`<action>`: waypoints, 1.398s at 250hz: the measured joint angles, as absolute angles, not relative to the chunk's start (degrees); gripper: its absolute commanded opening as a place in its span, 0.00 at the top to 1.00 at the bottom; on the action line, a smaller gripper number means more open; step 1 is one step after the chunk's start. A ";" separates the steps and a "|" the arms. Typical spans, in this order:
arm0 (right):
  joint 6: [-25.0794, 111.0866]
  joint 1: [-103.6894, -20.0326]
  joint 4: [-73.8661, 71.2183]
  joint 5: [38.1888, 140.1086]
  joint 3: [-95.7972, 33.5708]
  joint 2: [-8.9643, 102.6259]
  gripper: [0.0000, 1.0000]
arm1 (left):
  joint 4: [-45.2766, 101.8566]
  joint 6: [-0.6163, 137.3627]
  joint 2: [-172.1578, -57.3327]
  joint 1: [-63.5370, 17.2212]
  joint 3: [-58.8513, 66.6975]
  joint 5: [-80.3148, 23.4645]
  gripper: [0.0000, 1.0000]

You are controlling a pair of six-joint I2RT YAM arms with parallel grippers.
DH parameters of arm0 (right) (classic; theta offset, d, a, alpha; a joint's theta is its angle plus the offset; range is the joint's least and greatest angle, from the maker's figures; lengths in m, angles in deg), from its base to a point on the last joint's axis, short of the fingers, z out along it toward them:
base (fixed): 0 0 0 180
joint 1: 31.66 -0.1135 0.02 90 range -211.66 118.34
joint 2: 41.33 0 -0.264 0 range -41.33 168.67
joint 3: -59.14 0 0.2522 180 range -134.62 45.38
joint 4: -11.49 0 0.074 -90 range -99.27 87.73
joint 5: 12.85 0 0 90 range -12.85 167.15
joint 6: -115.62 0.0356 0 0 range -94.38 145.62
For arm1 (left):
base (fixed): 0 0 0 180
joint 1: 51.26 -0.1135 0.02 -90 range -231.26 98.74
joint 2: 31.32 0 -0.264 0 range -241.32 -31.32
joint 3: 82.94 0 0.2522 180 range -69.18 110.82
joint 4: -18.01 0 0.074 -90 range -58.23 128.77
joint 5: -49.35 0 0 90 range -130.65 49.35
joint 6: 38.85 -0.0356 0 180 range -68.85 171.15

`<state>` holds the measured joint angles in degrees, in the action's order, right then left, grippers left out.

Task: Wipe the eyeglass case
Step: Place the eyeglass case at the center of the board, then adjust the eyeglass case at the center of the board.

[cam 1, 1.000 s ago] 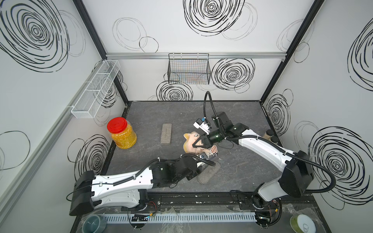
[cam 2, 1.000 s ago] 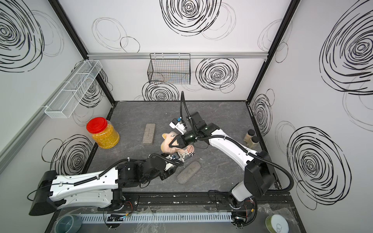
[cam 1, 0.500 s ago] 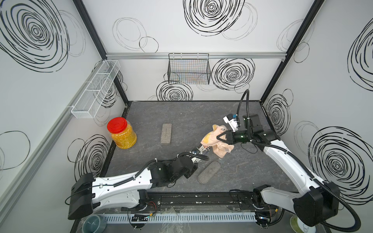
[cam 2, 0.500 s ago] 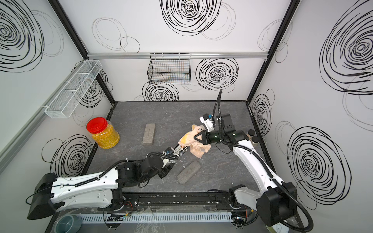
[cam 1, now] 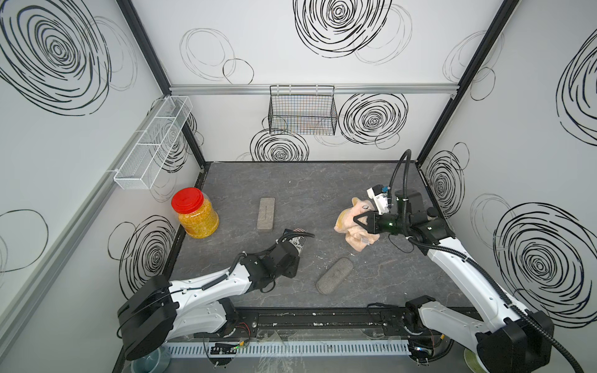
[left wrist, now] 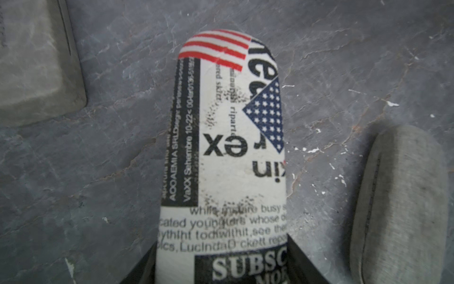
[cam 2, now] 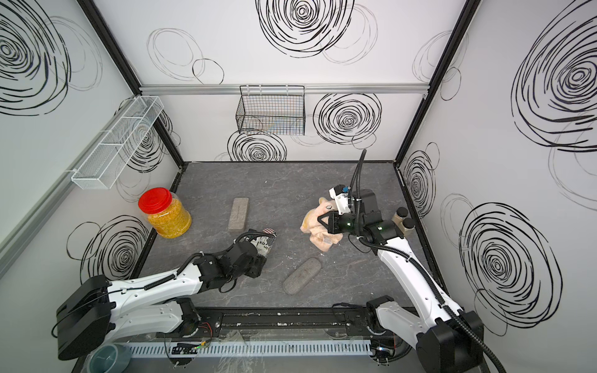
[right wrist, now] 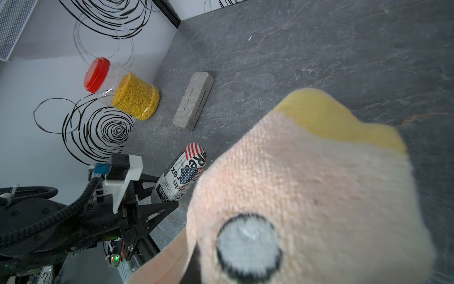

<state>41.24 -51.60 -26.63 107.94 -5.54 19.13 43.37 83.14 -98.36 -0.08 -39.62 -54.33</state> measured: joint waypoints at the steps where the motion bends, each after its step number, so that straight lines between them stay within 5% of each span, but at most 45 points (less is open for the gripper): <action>1: 41.24 -51.63 -26.61 107.91 -5.52 19.11 1.00 | 43.32 83.18 -98.43 -0.12 -39.62 -54.26 0.44; 112: 42.09 -55.21 -23.88 104.59 -3.90 19.33 1.00 | 35.13 88.82 -105.97 -1.39 -40.69 -51.77 0.41; 215: 42.04 -56.67 -23.88 100.94 -3.57 19.59 1.00 | 32.29 89.28 -106.32 1.19 -40.67 -50.52 0.12; 272: 42.04 -57.11 -23.84 99.85 -3.44 19.61 1.00 | 37.05 88.19 -101.14 -0.89 -40.25 -49.52 0.25; 350: 42.04 -57.48 -23.88 98.51 -2.48 19.59 1.00 | 43.89 85.83 -98.34 -10.57 -40.25 -50.96 0.32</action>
